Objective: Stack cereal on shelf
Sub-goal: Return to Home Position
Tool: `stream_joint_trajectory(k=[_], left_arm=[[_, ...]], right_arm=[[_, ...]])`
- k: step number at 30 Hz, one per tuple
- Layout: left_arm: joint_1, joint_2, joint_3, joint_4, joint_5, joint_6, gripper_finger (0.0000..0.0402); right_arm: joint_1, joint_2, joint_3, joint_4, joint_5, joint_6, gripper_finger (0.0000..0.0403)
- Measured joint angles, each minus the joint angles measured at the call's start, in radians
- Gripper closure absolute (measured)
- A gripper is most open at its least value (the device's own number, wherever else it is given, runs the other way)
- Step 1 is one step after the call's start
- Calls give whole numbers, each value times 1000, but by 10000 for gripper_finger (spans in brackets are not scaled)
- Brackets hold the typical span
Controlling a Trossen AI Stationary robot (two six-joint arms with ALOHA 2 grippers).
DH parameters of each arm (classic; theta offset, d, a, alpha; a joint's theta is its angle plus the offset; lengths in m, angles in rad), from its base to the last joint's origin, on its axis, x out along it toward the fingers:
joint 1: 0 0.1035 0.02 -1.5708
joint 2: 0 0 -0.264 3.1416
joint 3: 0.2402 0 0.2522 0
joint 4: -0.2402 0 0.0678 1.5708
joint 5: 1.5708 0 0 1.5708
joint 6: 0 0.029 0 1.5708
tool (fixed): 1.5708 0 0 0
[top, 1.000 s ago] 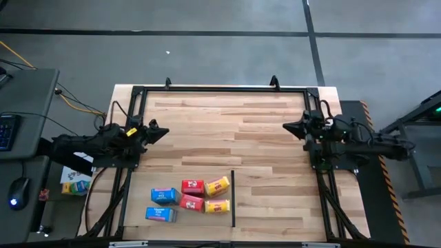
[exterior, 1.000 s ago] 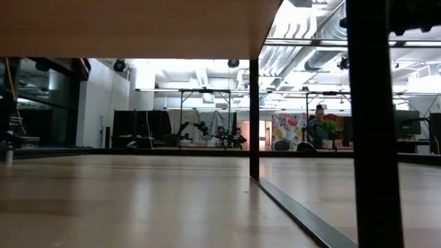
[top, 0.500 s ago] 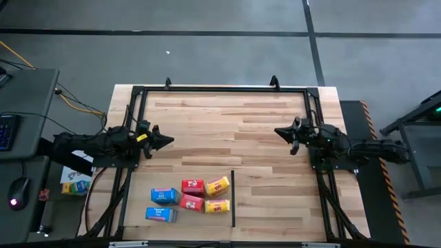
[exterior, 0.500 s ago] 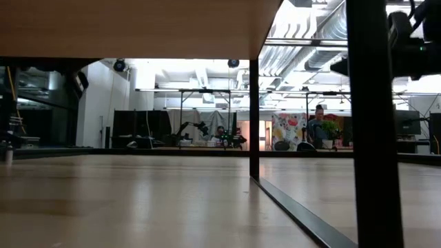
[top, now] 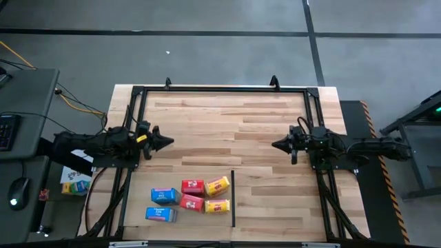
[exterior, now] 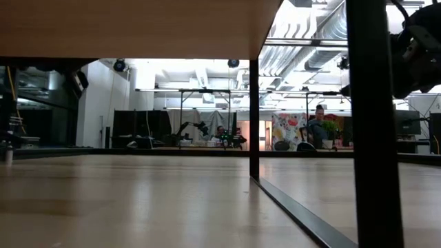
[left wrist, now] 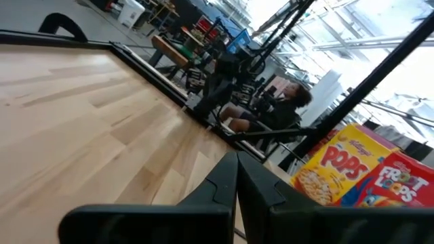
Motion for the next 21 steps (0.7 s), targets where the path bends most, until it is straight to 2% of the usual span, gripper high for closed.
stream_joint_trajectory(k=[6, 21], left_arm=[[-16, 3, 0, 0, 0, 0, 401], [-15, 4, 0, 0, 0, 1, 401]], right_arm=[[2, 5, 0, -1, 1, 48, 403], [2, 5, 0, -2, 1, 40, 403]])
